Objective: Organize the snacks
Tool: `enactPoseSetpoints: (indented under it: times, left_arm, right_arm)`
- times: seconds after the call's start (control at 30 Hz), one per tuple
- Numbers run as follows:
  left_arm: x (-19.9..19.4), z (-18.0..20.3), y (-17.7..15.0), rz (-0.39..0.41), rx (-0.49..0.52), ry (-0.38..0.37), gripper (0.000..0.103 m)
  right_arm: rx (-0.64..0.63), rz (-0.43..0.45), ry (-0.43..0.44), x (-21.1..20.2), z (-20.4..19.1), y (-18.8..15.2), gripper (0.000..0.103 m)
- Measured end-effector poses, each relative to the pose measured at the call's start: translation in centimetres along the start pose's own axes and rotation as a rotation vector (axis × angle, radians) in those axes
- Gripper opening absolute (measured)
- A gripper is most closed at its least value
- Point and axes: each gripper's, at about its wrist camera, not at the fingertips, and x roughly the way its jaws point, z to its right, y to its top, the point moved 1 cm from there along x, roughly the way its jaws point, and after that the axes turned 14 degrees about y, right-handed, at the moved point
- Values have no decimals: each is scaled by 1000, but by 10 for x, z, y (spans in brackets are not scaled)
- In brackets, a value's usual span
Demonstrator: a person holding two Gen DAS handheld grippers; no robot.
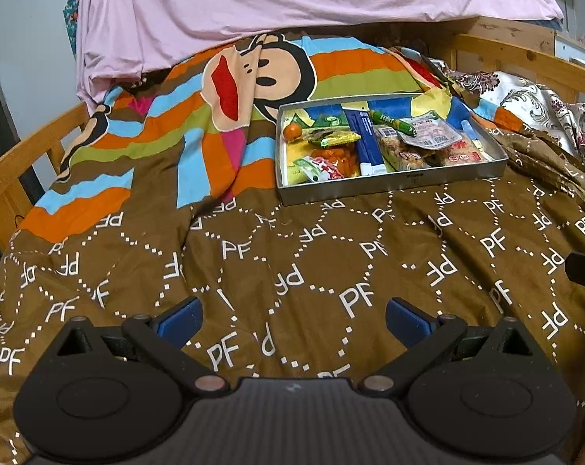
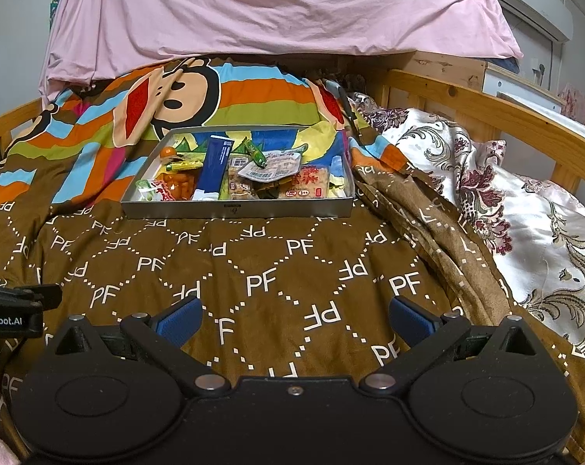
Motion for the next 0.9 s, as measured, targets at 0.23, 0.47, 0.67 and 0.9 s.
enactPoseSetpoints:
  times: [0.23,0.47,0.67,0.9]
  left_arm:
    - [-2,0,3,4,3,3,103]
    - [-4,-1,1,8,12,6,103]
    - [-2,0,4,6,13,7,103]
    - [-1,-2,3,7,7,2,103]
  right_arm:
    - [-1,-1,0,0,0,0,102]
    - [0,-2,-2,1,-1,1,102]
    - [0,-3,-3,1,-1,0,102]
    - [0,-3,-3,1,-3,1,102]
